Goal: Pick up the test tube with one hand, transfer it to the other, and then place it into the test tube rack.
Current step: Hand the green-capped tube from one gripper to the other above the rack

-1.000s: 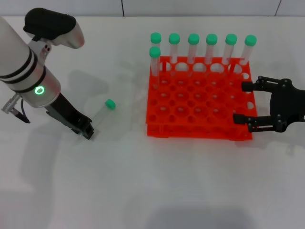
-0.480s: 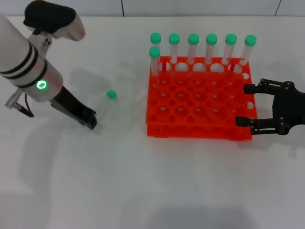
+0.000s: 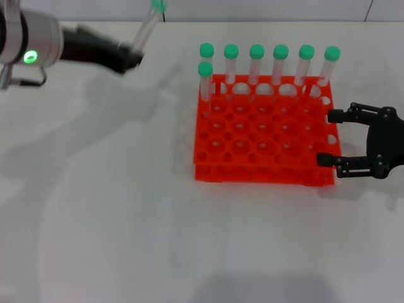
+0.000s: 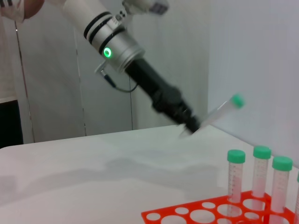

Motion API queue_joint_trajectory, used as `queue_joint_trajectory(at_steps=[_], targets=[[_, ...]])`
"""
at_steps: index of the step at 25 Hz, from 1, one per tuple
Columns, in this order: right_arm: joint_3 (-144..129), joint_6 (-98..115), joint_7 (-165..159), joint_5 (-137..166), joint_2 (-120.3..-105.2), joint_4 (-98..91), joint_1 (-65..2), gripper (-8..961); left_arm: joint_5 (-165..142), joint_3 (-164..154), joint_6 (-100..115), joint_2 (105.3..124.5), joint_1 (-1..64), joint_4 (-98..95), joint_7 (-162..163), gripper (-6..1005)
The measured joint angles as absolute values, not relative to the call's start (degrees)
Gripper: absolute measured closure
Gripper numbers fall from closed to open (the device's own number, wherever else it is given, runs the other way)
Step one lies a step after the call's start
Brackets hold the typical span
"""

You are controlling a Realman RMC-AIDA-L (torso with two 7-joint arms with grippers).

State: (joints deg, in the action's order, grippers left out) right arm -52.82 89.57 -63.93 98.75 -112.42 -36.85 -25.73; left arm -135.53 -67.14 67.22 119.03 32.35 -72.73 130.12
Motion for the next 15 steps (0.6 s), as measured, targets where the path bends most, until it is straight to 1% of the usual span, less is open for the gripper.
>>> queue_joint_trajectory(at_steps=[6,9,13,15], targets=[[-52.8,89.9,-63.9,98.3,-113.24,-37.6,-25.7,80,-114.9,-65.0,64.8,119.11,30.2,-71.3,111.8,794],[-52.8,90.4,-63.8,98.1,-113.65,-38.0,-25.6,80,-107.3,-63.8,65.6,118.58,30.6,-68.8,105.7,792],[-52.8,91.0,-63.9,98.0,-113.82,-38.1,-26.0,80,-100.0,-61.0,71.6,115.86,35.4,-58.0,98.6,790],[-52.8,91.1,-64.0,97.9,-113.97,-38.4,-26.1,80,-98.8,-59.0,75.3,114.25,39.2,-50.1,95.4,788]])
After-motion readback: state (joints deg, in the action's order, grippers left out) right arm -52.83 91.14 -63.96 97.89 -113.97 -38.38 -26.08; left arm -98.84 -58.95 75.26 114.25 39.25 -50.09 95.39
